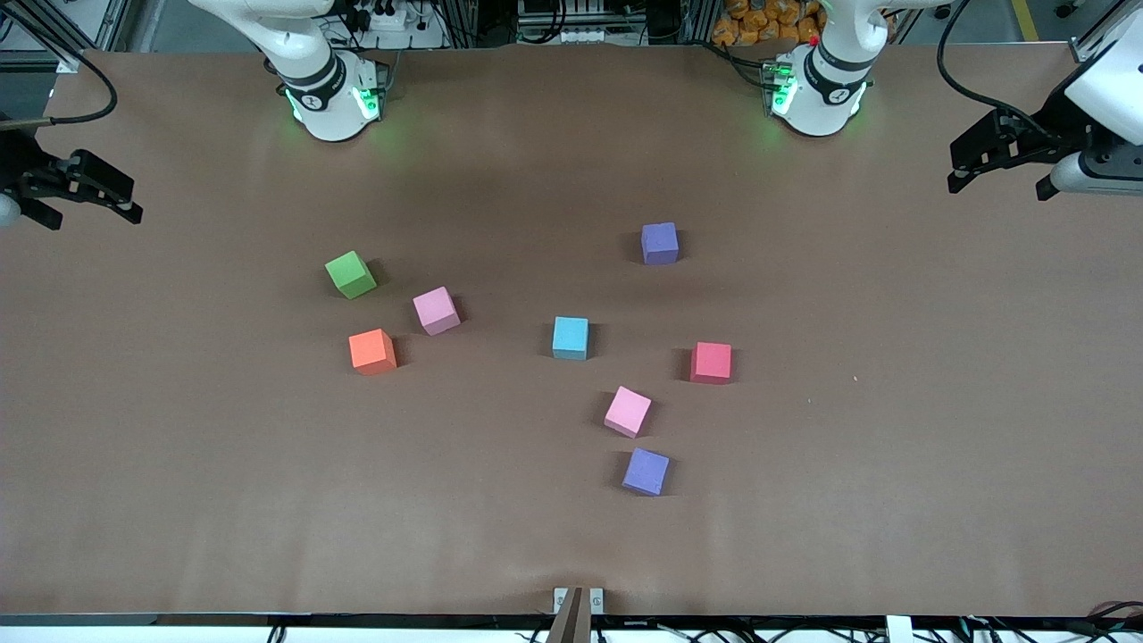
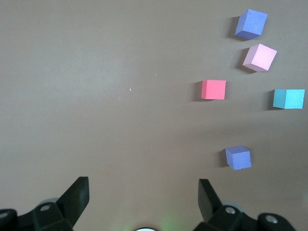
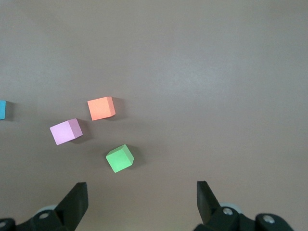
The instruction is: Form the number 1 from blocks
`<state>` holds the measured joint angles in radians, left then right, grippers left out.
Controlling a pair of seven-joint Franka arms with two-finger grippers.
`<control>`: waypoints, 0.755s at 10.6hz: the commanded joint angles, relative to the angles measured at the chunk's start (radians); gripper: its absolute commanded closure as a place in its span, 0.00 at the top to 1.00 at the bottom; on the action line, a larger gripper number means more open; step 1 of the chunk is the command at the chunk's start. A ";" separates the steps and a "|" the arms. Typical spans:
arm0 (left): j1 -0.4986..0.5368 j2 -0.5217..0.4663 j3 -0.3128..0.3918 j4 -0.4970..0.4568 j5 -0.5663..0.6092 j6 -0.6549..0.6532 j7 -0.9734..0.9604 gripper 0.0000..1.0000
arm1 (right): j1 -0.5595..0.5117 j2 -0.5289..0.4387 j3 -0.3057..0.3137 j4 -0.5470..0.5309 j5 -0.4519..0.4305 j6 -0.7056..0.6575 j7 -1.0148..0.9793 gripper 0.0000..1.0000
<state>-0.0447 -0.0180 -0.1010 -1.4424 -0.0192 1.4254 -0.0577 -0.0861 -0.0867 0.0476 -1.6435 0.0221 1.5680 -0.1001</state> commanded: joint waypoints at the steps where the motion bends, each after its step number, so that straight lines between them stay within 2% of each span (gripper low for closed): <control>1: -0.003 0.007 0.006 0.020 -0.007 -0.025 0.022 1.00 | -0.011 -0.019 0.005 -0.009 0.018 -0.009 0.002 1.00; 5: -0.001 0.012 0.004 0.020 -0.011 -0.025 0.010 1.00 | 0.000 -0.010 0.009 -0.013 0.018 -0.002 0.014 1.00; 8: 0.005 0.041 -0.012 0.014 0.013 -0.020 -0.037 1.00 | 0.083 0.045 0.014 -0.018 0.018 0.023 0.084 1.00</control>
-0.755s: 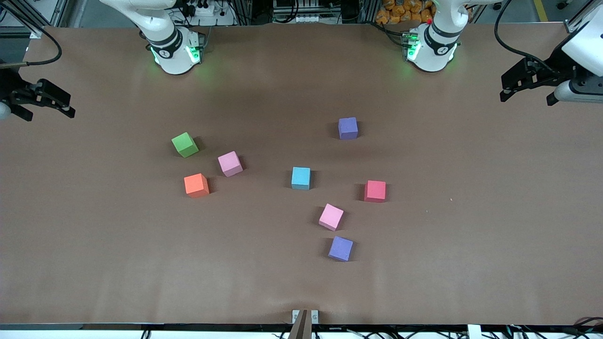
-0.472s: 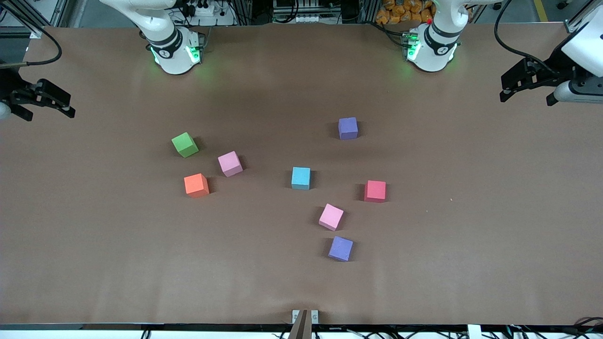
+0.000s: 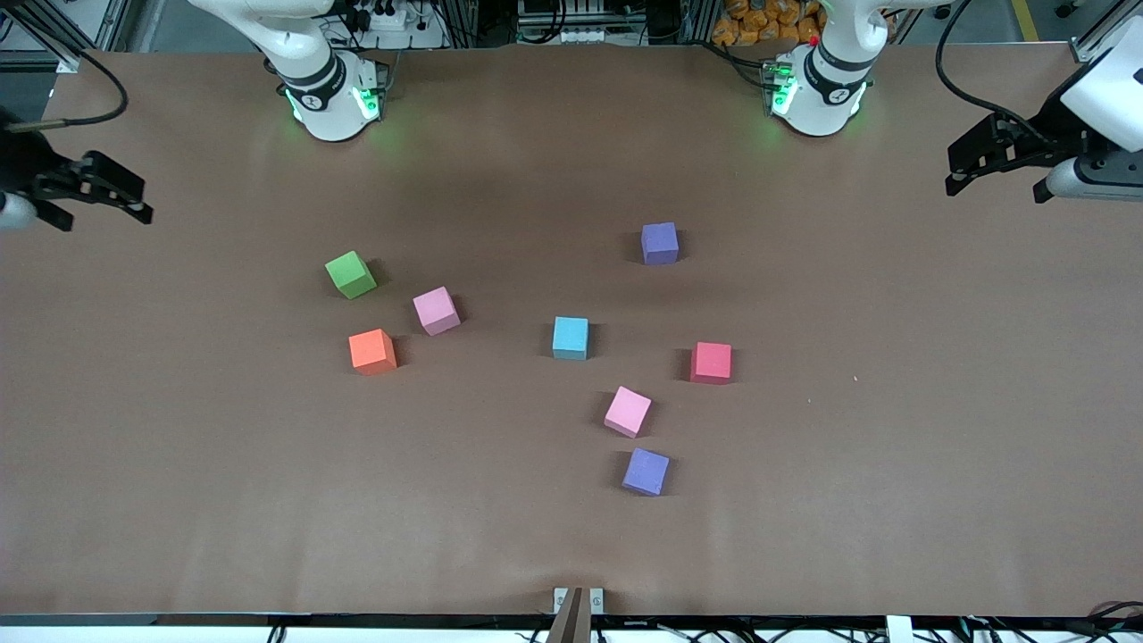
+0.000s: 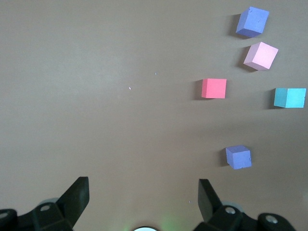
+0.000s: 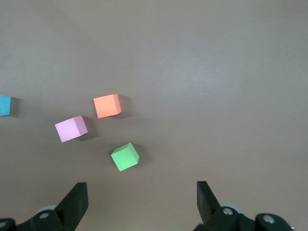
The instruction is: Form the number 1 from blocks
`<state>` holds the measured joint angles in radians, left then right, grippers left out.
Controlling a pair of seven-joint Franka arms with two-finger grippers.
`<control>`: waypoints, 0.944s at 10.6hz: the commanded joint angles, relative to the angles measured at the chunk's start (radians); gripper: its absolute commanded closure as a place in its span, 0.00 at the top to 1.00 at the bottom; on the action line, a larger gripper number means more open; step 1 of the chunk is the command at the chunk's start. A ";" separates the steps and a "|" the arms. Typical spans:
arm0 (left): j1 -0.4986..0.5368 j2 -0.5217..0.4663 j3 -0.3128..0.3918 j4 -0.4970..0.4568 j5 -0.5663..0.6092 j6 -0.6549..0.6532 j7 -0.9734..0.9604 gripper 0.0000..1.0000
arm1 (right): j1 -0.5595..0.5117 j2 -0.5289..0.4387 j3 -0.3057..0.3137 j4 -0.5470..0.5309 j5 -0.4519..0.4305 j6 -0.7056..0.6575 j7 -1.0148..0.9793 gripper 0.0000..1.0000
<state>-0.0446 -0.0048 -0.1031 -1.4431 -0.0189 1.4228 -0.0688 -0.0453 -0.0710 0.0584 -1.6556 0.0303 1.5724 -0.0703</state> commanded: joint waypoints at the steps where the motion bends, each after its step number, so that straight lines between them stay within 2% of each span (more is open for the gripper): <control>1: 0.000 0.054 -0.010 0.010 0.013 -0.016 -0.031 1.00 | 0.077 0.063 0.003 -0.007 0.011 0.038 0.085 1.00; 3: -0.011 0.142 -0.030 0.010 0.014 -0.005 -0.032 1.00 | 0.161 0.130 0.003 -0.030 0.010 0.096 0.135 1.00; 5: -0.061 0.247 -0.032 0.007 0.016 0.045 -0.052 1.00 | 0.232 0.238 0.003 -0.035 0.010 0.130 0.130 1.00; 10: -0.211 0.454 -0.032 0.001 0.020 0.264 -0.290 1.00 | 0.378 0.411 0.003 -0.108 0.010 0.314 0.133 1.00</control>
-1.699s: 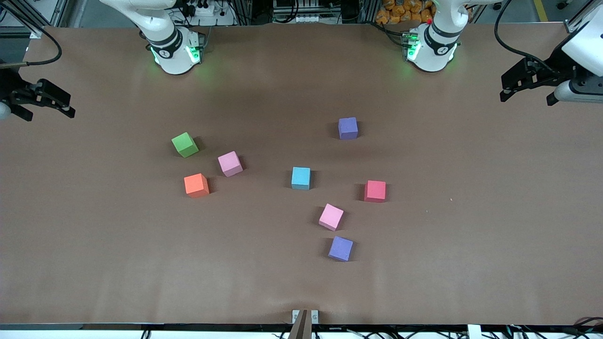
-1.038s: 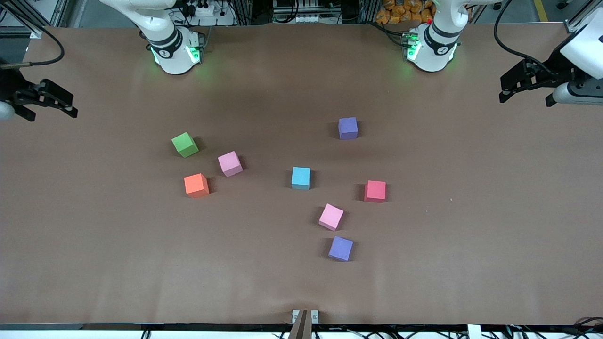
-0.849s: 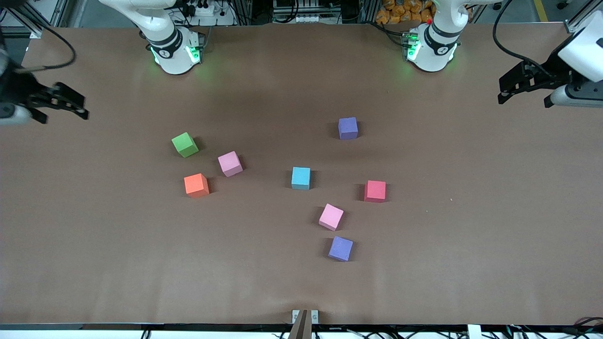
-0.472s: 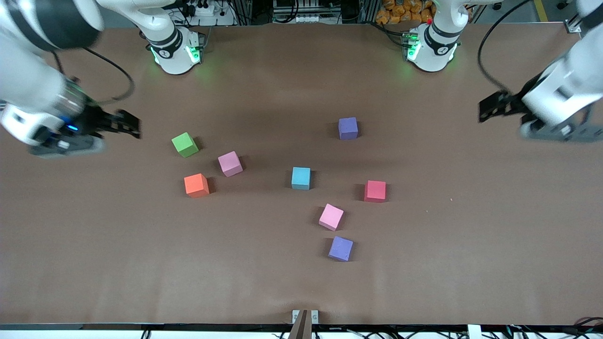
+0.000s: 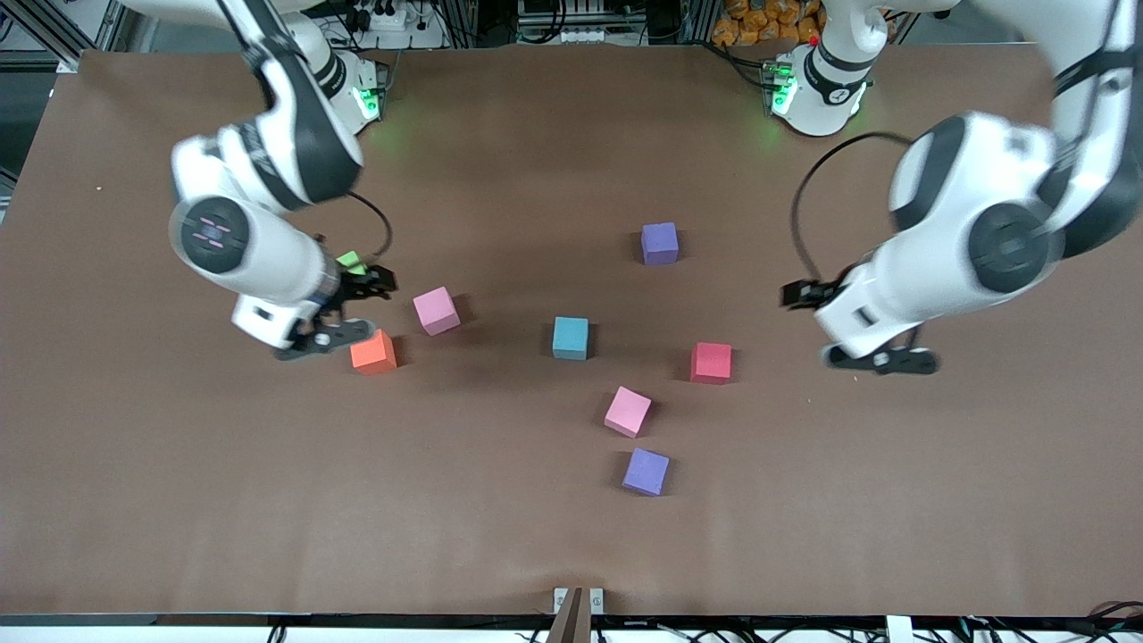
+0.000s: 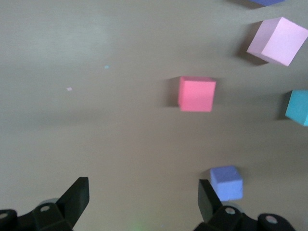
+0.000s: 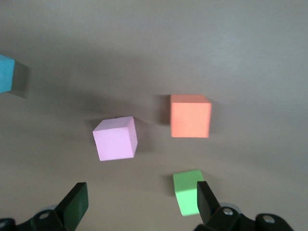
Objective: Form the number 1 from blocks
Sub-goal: 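Grasp light pink with the right gripper while the left gripper grasps dark pink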
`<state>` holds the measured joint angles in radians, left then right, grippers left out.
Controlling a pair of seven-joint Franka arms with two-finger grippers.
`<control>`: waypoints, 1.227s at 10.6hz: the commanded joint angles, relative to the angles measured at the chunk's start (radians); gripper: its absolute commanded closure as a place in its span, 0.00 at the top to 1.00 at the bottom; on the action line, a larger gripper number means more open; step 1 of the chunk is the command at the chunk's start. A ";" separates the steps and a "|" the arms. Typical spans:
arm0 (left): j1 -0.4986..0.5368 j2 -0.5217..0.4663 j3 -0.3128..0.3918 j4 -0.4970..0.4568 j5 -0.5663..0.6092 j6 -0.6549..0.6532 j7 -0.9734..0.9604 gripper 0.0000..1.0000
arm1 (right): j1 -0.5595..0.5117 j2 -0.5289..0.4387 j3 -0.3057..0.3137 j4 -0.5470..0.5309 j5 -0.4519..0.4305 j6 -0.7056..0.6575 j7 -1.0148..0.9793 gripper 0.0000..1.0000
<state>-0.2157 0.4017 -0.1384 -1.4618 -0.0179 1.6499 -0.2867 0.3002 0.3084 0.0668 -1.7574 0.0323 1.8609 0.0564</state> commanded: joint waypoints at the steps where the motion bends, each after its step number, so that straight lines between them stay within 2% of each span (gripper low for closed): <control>1: -0.063 0.083 0.003 0.020 0.029 0.077 -0.107 1.00 | 0.054 0.060 -0.005 -0.007 0.006 0.046 0.006 1.00; 4: -0.097 0.175 0.002 0.015 0.102 0.207 -0.140 1.00 | 0.091 0.161 -0.005 -0.007 0.008 0.127 -0.001 1.00; 7: -0.105 0.190 0.002 -0.102 0.101 0.402 -0.143 1.00 | 0.114 0.233 -0.005 -0.007 0.008 0.141 -0.010 1.00; 10: -0.123 0.219 0.002 -0.156 0.101 0.505 -0.163 1.00 | 0.123 0.259 -0.004 -0.007 0.006 0.147 -0.035 1.00; 13: -0.134 0.249 0.003 -0.166 0.113 0.541 -0.170 1.00 | 0.144 0.284 -0.005 -0.028 -0.006 0.184 -0.035 1.00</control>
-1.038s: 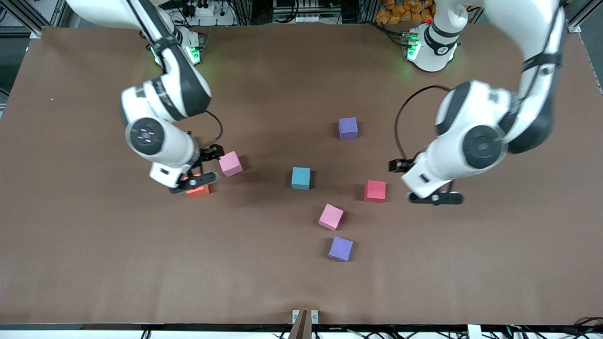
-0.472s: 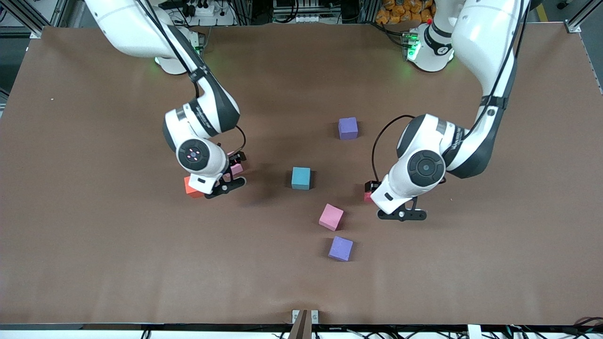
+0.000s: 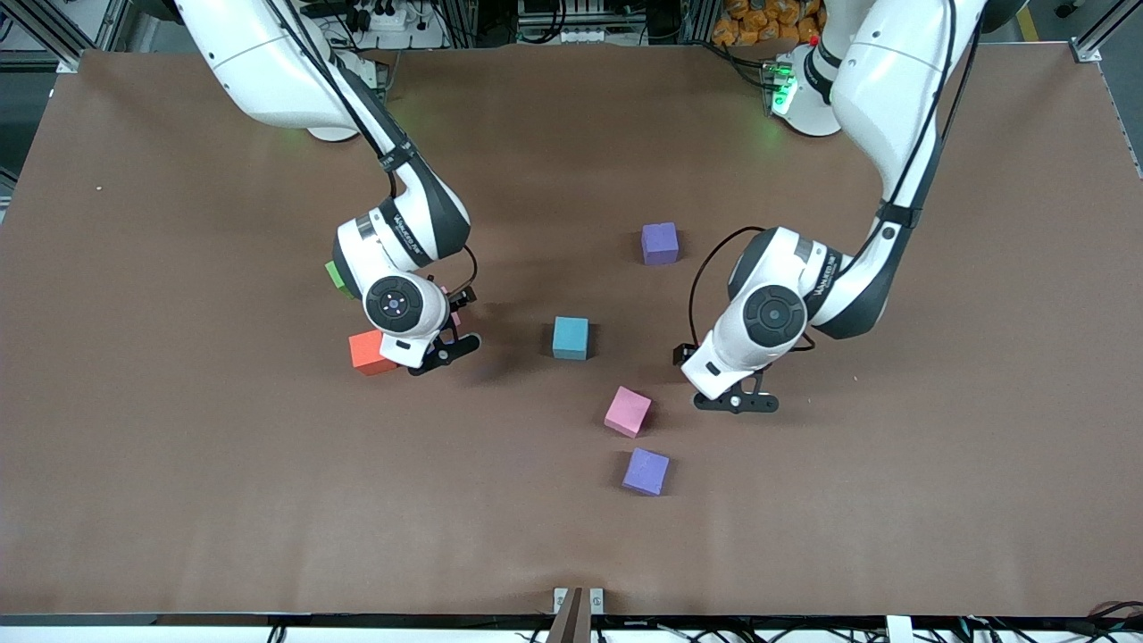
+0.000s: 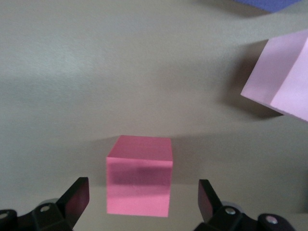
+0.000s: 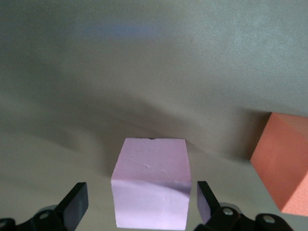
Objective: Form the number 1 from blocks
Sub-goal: 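Grasp light pink with the right gripper while the left gripper grasps dark pink, then place light pink centrally with the right gripper while the left gripper lifts dark pink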
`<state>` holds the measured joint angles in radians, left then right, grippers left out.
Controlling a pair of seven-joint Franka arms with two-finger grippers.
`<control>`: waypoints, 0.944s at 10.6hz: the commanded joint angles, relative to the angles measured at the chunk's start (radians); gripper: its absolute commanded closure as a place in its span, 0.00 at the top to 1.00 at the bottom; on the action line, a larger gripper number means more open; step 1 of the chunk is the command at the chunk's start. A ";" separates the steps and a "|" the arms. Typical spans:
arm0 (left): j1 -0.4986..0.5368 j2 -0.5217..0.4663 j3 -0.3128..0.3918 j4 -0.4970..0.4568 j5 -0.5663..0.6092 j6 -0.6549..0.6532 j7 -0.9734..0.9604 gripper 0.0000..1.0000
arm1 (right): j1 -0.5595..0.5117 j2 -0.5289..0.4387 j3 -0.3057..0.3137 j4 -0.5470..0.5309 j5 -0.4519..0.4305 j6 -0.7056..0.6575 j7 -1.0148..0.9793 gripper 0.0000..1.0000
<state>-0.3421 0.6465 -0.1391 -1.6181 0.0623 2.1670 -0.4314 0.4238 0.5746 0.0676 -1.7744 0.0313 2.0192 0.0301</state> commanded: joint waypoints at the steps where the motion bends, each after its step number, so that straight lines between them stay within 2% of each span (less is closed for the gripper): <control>1: -0.008 0.010 0.004 -0.009 0.050 0.024 -0.026 1.00 | 0.021 0.016 -0.006 -0.031 -0.008 0.054 -0.009 0.96; 2: -0.008 0.021 0.003 -0.009 0.062 0.024 -0.026 1.00 | 0.021 0.014 -0.006 -0.039 -0.034 0.059 -0.009 0.85; 3: -0.009 0.025 0.004 -0.009 0.065 0.025 -0.026 1.00 | 0.021 0.011 -0.006 -0.042 -0.080 0.058 -0.009 0.64; 4: -0.009 0.031 0.003 -0.008 0.065 0.025 -0.026 1.00 | 0.021 0.004 -0.006 -0.042 -0.085 0.044 -0.009 0.24; 5: -0.008 0.038 0.004 -0.009 0.065 0.031 -0.024 1.00 | 0.029 -0.019 -0.002 -0.039 -0.080 0.006 0.005 0.00; 7: -0.009 0.047 0.003 -0.008 0.065 0.039 -0.024 1.00 | 0.065 -0.071 0.006 -0.036 0.006 -0.051 0.069 0.00; 9: -0.008 0.055 0.003 -0.006 0.065 0.039 -0.020 1.00 | 0.130 -0.101 0.008 -0.034 0.106 -0.086 0.225 0.00; 10: -0.006 0.056 0.003 -0.006 0.065 0.039 -0.018 0.95 | 0.177 -0.099 0.008 -0.036 0.120 -0.089 0.326 0.00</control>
<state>-0.3443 0.6993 -0.1383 -1.6252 0.0973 2.1942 -0.4324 0.5451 0.4970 0.0781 -1.7912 0.1208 1.9401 0.2300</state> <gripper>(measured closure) 0.013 0.361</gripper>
